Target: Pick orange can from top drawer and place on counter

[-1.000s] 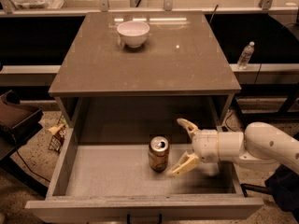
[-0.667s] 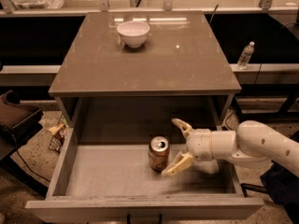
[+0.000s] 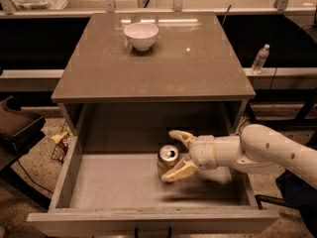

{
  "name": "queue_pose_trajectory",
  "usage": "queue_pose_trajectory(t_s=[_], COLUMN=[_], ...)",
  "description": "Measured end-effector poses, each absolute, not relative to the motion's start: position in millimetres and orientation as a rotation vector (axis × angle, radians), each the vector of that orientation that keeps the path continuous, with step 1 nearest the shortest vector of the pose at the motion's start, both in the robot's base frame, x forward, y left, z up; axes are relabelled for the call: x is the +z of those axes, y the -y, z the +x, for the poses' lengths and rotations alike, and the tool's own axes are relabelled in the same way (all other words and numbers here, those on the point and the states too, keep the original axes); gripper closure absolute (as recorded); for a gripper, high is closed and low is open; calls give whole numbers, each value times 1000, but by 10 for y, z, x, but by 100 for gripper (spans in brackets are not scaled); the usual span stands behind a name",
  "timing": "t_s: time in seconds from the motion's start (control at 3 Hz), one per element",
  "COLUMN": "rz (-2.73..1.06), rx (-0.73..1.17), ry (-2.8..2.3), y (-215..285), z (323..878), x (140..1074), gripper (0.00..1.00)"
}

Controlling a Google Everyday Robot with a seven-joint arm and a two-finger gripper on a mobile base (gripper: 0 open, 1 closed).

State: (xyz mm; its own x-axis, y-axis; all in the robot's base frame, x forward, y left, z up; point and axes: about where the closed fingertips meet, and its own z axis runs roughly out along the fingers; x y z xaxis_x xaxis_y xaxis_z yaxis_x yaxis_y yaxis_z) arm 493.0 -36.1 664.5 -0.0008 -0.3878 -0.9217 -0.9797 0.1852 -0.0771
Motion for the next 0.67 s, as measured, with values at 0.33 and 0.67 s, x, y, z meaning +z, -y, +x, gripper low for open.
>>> queue_pose_trajectory(t_s=[0.33, 0.67], rz=[-1373, -1374], rx=[828, 831], ry=[-1548, -1545], y=[284, 269], z=[4923, 4919], x=[6706, 6702], gripper=[41, 64])
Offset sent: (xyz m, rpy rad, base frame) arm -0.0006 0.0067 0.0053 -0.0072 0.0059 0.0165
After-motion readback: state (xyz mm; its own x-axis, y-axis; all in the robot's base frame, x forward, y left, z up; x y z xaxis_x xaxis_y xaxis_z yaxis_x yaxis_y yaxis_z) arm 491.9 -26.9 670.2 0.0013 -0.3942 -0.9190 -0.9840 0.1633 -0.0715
